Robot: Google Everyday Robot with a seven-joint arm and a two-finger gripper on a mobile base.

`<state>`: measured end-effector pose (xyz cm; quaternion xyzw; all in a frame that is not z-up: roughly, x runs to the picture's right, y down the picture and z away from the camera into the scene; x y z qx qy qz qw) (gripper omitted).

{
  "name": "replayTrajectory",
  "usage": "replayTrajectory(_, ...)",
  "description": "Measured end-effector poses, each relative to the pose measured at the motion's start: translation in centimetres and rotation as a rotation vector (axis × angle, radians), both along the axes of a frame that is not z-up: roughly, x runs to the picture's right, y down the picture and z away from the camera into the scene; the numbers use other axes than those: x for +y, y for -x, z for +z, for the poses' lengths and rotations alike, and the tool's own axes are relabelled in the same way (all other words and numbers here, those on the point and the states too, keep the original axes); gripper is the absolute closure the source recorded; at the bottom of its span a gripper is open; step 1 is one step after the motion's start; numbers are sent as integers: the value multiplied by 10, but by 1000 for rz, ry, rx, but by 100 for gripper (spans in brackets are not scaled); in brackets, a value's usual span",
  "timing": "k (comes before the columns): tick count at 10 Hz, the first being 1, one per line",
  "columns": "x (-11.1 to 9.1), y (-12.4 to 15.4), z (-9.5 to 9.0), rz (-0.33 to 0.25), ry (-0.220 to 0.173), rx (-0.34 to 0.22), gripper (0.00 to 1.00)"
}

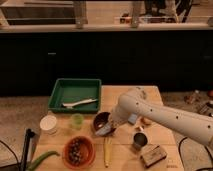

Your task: Wipe purple bowl with towel

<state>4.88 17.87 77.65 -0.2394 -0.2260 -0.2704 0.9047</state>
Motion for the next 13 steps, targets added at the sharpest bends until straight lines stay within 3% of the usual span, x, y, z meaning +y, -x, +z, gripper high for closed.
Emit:
replayTrajectory(4, -28, -4, 19, -9, -20, 49, 98)
replayTrajectory(7, -44, 7, 29, -35, -34, 43, 98)
replayTrajectory(10, -46, 45, 35, -93, -32, -12, 98)
replayTrajectory(13, -37, 62, 31, -136, -22, -69, 98)
